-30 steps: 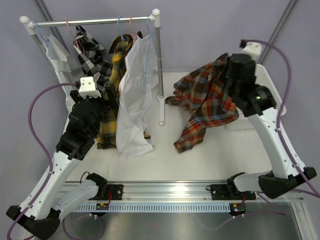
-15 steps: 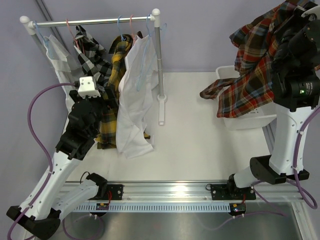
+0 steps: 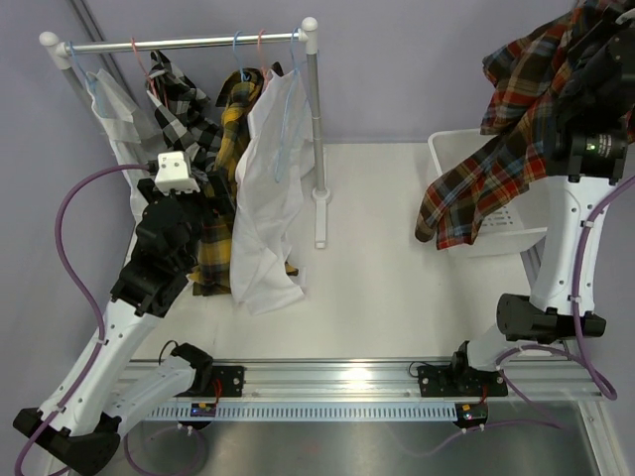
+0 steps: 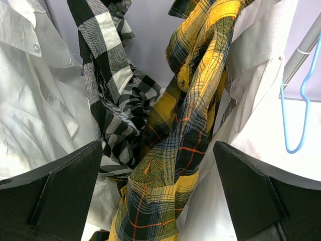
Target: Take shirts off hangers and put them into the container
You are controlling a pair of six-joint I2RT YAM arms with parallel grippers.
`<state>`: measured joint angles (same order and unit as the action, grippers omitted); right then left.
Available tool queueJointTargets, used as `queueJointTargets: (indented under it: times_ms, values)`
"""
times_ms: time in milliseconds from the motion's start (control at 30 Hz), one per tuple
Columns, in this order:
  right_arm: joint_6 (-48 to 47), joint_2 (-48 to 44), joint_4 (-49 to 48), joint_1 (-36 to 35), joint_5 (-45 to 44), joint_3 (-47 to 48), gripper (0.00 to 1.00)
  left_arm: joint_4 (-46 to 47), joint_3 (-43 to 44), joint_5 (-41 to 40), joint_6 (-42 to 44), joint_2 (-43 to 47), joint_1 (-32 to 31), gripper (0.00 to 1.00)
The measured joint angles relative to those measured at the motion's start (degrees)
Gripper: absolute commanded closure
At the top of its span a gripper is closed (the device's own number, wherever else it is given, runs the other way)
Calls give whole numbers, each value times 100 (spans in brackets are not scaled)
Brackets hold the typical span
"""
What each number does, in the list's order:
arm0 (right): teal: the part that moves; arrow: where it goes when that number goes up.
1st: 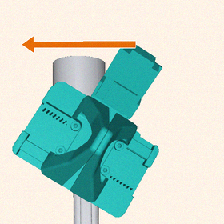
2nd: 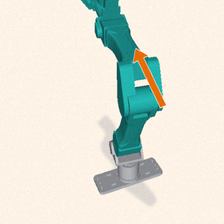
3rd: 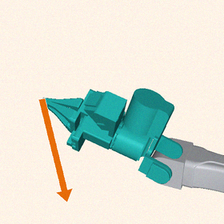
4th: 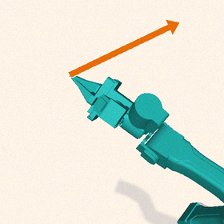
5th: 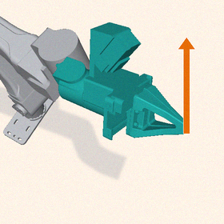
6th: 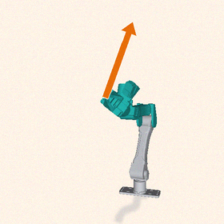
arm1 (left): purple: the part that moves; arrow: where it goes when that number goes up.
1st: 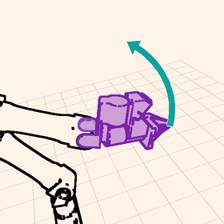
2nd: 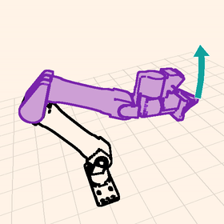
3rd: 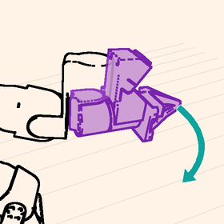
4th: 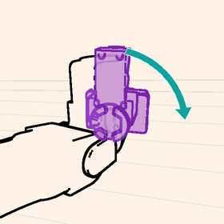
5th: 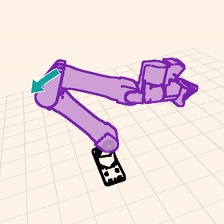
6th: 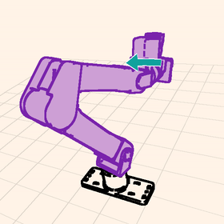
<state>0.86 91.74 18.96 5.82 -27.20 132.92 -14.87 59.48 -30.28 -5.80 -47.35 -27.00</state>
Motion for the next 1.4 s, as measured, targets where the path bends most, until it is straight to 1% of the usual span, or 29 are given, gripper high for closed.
queueJointTargets:
  times_ms: [167,333,433,500,700,733,967,1067,1233,1300,1333,1400]
  values:
    - [367,-487,-426,92,168,-2013,100,0,0,0,-2,0,0,1]
    - [890,-732,-564,122,286,-4026,100,0,0,4,-4,0,2,1]
    - [1235,-734,-511,125,337,-4894,100,0,0,4,-4,0,2,1]
    - [1471,-695,-348,127,367,-5211,100,0,0,4,-2,0,7,1]
    - [2304,-52,313,254,457,-5184,100,0,0,4,-2,2,11,1]
    - [2433,92,437,289,474,-5160,97,0,0,4,-4,4,11,1]
    - [2999,866,1338,535,780,-5141,84,0,0,4,-2,17,22,1]
    - [3058,1095,1484,601,951,-5075,80,0,0,2,-2,26,22,1]
    - [3049,1340,1707,638,1036,-4780,77,0,0,2,-2,50,22,1]
    - [3016,1255,1725,638,1032,-4767,63,0,0,2,-2,50,22,1]
    - [2979,1172,1727,638,1034,-4774,52,0,0,2,-2,50,24,1]
    - [2865,892,1716,638,1040,-4778,39,0,0,4,-2,50,31,1]
